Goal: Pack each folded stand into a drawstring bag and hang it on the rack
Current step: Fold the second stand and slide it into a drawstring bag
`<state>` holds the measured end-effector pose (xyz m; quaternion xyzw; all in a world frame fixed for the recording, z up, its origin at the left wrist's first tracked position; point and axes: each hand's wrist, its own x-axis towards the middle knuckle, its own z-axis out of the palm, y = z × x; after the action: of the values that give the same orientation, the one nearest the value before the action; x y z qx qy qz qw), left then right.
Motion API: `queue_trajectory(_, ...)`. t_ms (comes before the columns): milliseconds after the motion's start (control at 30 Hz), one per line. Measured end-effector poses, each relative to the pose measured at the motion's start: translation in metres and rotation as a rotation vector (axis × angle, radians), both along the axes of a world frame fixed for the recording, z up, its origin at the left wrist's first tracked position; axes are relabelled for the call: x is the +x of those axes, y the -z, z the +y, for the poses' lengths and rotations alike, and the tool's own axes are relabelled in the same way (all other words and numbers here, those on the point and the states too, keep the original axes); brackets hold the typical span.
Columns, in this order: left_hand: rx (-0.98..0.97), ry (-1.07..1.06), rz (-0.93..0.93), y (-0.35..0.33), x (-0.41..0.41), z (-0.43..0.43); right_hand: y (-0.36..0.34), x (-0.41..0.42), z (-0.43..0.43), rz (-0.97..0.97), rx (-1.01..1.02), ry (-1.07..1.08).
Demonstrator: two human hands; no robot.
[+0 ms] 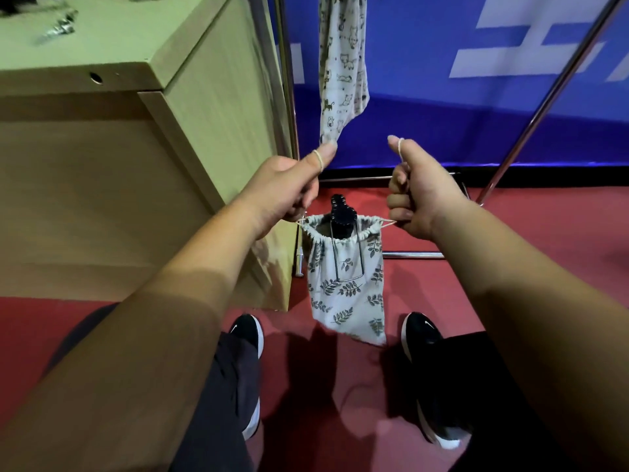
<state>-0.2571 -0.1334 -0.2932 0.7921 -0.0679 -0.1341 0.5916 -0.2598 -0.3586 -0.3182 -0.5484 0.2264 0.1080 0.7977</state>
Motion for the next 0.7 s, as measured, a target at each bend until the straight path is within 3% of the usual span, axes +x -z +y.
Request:
queue_trajectory(333,0.372,0.015,-0.119,-0.002,0.001,0.019,0.006,0.005,-0.013,-0.028,-0.247,0.147)
queue_trajectory(533,0.373,-0.024,-0.124,-0.001,0.005,0.021,0.008,0.006,-0.015,-0.041,-0.251,0.155)
queue_trajectory(700,0.065,0.015,-0.03,0.008,0.005,0.009,0.014,0.007,-0.016,-0.1,-0.148,0.086)
